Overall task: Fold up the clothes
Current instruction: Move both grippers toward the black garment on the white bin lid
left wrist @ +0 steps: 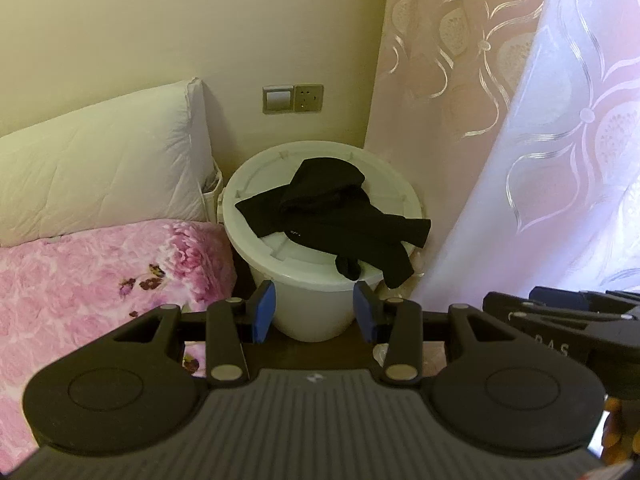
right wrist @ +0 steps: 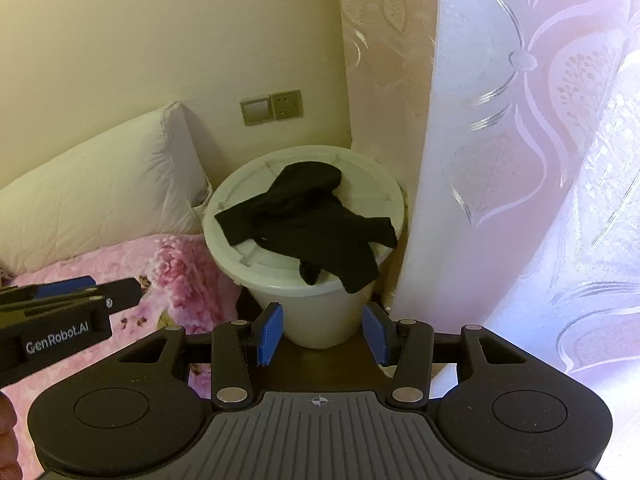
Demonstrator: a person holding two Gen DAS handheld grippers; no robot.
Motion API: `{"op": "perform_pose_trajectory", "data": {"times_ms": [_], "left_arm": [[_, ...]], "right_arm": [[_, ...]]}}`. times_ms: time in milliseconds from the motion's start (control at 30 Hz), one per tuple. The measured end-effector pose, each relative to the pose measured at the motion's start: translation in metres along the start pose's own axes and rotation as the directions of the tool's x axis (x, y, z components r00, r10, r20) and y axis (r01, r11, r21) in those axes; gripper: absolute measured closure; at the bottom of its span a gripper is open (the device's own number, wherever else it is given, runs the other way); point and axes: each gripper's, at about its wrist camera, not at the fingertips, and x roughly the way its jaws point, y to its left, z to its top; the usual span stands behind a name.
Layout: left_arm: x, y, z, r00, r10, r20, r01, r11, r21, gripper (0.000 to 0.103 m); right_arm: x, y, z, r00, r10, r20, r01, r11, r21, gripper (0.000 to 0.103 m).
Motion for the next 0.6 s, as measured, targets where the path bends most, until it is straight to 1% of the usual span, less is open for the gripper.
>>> {"op": "perform_pose_trajectory", "data": {"times_ms": [233, 333, 433, 600], "left_arm": [[-0.002, 0.019, 0.001, 1.0, -0.008, 0.018, 0.009, 1.0, -0.017, 0.065], [-0.002, 0.028, 0.001, 1.0, -0.012, 0.026, 0.013, 1.0, -0.024, 0.065], [-0.003, 0.036, 0.002, 0.999, -0.015, 0.034, 0.016, 0.999, -0.031, 0.065], [-0.004, 0.052, 0.0, 0.999, 0.012, 0.036, -0.011, 1.0, -0.016, 0.065]], "right_arm": [[0.002, 0.008, 0.003, 1.0, -0.005, 0.029, 0.006, 0.999, -0.032, 0.055], [0.006, 0.013, 0.002, 0.999, -0.012, 0.03, 0.013, 0.999, -0.033, 0.055], [0.014, 0.021, 0.01, 1.0, -0.017, 0.018, 0.018, 1.0, -0.018, 0.055], [0.019, 0.028, 0.008, 1.0, -0.007, 0.015, 0.008, 1.0, -0.016, 0.055]]}}
